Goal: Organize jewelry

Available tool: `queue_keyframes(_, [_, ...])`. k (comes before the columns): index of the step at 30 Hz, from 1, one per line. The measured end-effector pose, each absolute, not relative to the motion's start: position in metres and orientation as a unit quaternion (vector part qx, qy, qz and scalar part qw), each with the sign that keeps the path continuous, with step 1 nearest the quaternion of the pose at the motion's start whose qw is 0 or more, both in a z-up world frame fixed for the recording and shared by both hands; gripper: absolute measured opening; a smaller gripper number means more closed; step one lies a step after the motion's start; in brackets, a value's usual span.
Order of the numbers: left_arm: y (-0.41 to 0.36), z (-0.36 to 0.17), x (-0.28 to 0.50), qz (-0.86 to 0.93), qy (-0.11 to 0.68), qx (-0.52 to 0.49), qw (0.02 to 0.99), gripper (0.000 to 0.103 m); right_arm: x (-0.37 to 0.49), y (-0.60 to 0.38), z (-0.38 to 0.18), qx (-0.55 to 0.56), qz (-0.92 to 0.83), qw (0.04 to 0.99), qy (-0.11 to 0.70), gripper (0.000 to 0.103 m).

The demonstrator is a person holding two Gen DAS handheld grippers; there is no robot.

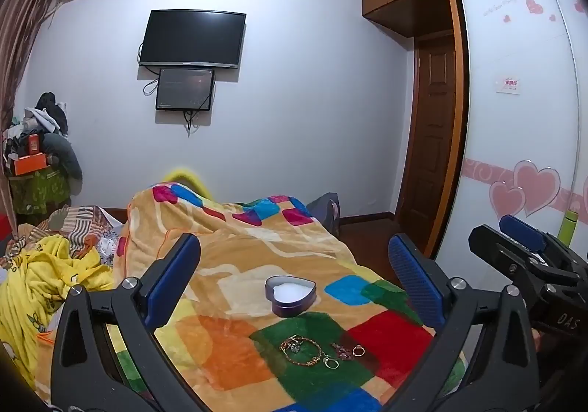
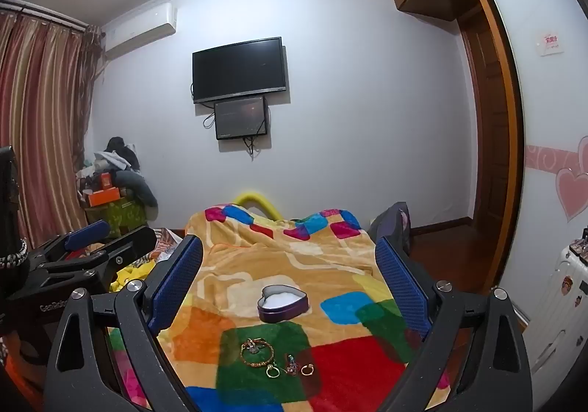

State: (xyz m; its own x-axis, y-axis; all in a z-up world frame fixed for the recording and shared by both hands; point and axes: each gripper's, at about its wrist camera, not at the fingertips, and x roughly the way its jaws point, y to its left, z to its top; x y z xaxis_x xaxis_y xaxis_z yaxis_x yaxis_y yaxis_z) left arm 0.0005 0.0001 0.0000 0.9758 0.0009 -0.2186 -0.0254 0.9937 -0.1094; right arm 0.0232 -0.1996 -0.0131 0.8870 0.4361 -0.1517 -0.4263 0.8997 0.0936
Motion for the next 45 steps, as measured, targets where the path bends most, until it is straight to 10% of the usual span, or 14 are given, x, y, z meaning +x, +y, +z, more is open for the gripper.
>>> queue_keyframes(45, [0.004, -0.007, 0.007, -0.001, 0.119, -0.045, 0.992, 0.103, 0.028, -0.200, -0.015, 0.027, 0.220, 0.970, 0.095, 0.094])
